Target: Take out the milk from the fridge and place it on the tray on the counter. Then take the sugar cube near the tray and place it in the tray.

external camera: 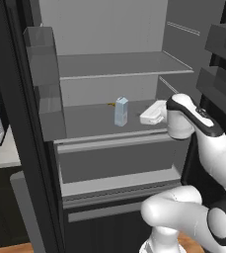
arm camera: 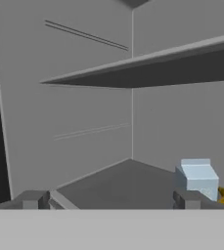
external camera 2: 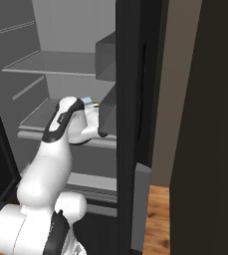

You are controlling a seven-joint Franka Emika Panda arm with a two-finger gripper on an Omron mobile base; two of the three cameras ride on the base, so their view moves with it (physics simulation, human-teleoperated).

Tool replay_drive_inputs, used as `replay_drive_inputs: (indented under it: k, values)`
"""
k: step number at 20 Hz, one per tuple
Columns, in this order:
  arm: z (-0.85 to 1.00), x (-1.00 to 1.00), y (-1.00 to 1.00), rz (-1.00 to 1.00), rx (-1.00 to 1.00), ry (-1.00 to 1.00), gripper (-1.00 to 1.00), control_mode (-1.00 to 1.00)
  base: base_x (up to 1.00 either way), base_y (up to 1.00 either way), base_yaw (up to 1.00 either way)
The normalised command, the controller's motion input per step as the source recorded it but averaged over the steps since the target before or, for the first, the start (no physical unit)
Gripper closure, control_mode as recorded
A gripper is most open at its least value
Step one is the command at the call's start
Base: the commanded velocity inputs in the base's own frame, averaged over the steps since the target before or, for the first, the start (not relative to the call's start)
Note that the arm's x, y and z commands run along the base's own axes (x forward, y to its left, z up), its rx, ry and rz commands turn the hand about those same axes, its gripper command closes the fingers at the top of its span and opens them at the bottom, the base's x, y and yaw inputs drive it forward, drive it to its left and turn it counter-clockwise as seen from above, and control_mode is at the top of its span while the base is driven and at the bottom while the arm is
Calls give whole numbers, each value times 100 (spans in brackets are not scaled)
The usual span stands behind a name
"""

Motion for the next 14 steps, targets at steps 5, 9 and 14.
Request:
replay_drive_inputs:
  k: [5, 9, 14]
  values:
    - [-2, 17, 0, 0, 0, 0, -100, -100, 0, 0, 0]
    - [0, 11, 0, 0, 0, 0, -100, -100, 0, 0, 0]
    - [0, 16, 0, 0, 0, 0, -100, -100, 0, 0, 0]
